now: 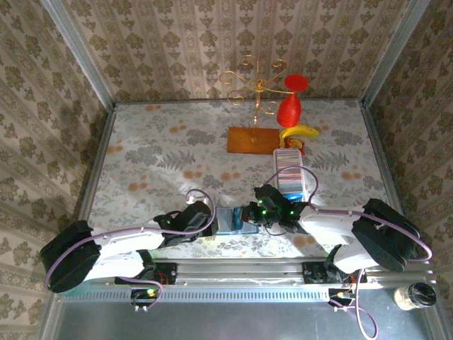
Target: Put the credit cards into the card holder
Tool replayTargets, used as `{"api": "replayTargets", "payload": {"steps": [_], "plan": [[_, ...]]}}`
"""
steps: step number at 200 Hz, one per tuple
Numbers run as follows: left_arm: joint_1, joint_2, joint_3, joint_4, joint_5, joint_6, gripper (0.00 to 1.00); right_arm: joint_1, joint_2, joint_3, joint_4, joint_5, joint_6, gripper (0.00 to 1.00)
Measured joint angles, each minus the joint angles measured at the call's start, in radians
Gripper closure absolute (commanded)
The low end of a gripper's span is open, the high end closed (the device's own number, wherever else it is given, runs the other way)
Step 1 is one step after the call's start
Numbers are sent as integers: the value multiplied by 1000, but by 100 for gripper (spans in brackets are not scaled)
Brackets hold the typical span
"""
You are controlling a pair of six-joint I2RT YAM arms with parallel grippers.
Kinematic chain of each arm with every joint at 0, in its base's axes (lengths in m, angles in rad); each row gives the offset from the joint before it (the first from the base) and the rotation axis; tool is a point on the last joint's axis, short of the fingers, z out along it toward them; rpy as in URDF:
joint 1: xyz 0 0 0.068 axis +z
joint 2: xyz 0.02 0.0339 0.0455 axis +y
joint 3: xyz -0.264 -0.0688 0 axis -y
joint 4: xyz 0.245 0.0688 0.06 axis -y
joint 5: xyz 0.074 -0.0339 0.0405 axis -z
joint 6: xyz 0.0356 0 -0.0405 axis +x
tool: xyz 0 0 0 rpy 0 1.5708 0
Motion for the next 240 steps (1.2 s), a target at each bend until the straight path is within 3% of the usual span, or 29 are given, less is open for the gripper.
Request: {"api": "replayTargets", "payload": {"steps": [240], "plan": [[-2,26,0,11,0,0,81,5,-45,1,1,22,-14,100]]}}
